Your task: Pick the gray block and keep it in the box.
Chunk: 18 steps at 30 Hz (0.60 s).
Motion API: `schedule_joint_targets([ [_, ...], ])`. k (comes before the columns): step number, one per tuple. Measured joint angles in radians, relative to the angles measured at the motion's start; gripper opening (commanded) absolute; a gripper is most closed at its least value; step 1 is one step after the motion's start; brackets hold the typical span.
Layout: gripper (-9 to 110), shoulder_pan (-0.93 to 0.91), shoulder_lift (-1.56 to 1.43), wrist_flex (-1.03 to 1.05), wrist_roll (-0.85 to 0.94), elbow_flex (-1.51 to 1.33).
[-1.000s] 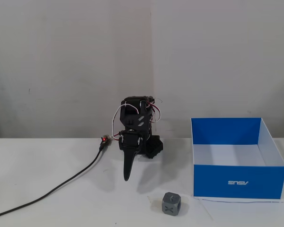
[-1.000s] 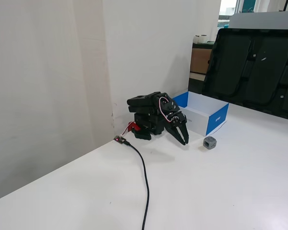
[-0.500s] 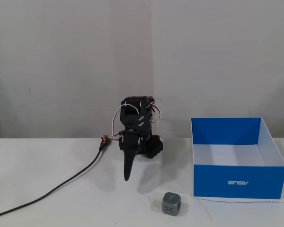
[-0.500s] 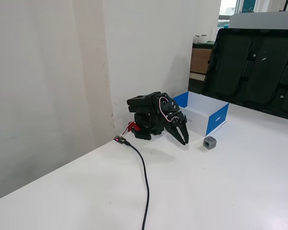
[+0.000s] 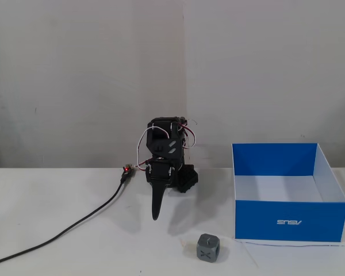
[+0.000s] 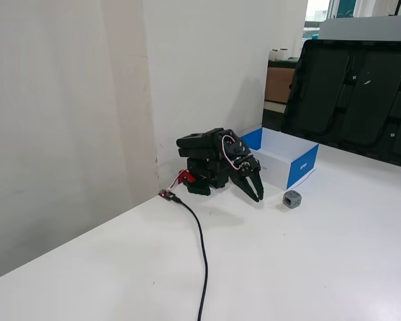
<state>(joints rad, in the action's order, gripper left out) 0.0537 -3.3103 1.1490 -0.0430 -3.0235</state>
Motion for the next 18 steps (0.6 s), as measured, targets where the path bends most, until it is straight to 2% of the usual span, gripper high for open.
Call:
schedule_joint_targets([
  [18, 0, 0.000, 0.000, 0.035, 0.000, 0.000],
])
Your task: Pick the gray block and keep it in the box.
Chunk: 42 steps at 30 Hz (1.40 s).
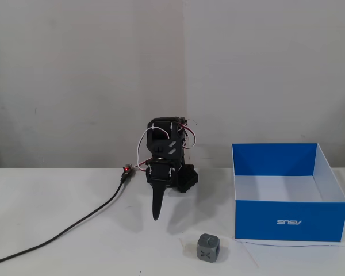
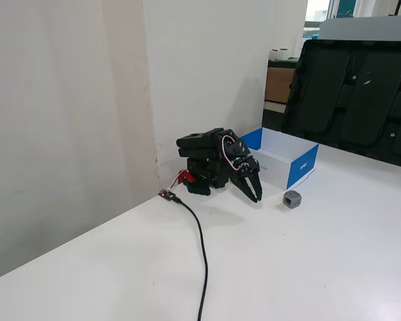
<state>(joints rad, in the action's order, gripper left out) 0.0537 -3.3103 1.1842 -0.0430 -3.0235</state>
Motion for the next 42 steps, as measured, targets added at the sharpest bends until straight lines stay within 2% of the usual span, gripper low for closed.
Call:
schedule_joint_targets([
  [11, 0, -0.017, 0.000, 0.054, 0.000, 0.061],
  [25, 0, 0.063, 0.025, 0.040, -0.060, 0.212],
  [42, 0, 0.087, 0.485, -0.012, -0.181, 0.528],
])
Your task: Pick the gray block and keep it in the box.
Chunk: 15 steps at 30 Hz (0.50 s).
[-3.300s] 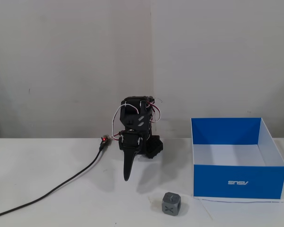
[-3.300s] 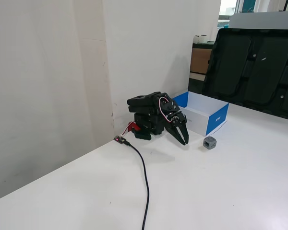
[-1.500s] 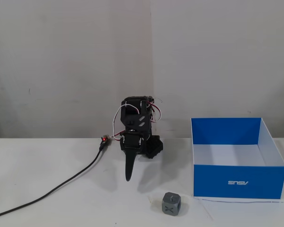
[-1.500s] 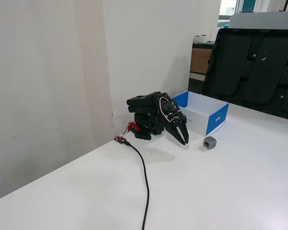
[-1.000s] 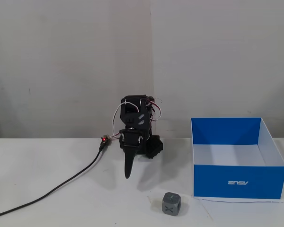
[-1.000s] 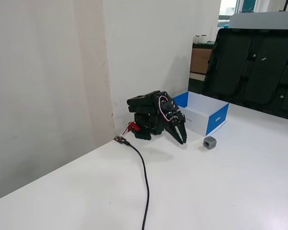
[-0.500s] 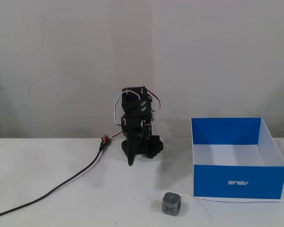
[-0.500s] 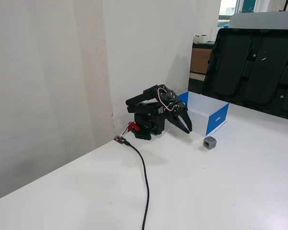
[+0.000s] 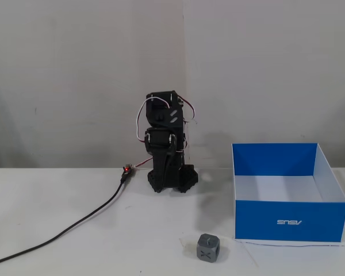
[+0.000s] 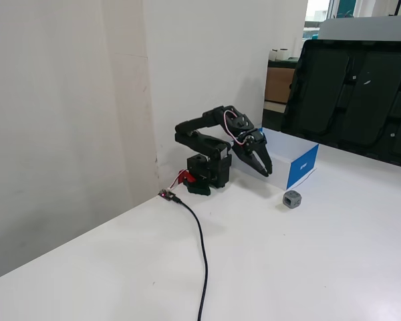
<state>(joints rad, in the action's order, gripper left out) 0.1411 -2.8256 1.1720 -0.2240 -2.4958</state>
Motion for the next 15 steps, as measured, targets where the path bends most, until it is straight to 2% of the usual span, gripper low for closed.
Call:
schedule_joint_targets([
  [15, 0, 0.130, 0.359, 0.000, -0.207, 0.256],
])
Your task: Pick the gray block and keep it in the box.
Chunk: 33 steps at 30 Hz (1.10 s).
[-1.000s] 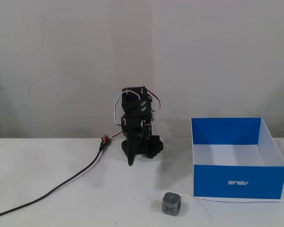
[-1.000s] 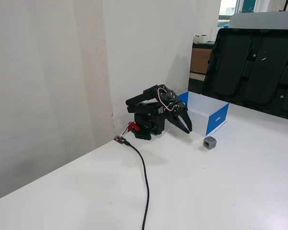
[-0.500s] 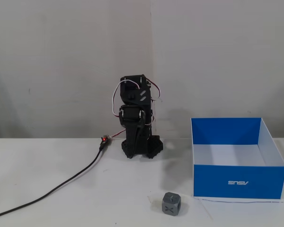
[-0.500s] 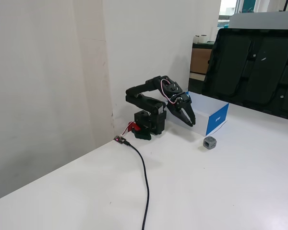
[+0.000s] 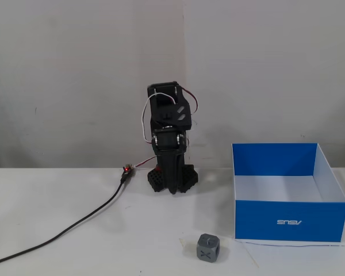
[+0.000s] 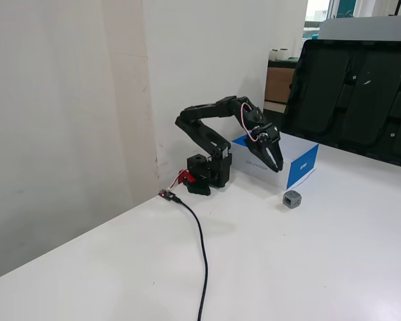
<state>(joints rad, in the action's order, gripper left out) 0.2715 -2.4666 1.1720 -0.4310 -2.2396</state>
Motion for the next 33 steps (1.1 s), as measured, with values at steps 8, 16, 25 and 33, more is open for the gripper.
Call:
schedule_joint_targets([
  [8, 0, 0.051, 0.236, 0.009, -0.120, 0.127],
  [16, 0, 0.107, 0.397, 0.009, -0.230, 0.201],
  [25, 0, 0.127, 0.640, 0.009, -0.310, 0.319],
  [33, 0, 0.183, 0.825, 0.035, -0.374, 0.431],
])
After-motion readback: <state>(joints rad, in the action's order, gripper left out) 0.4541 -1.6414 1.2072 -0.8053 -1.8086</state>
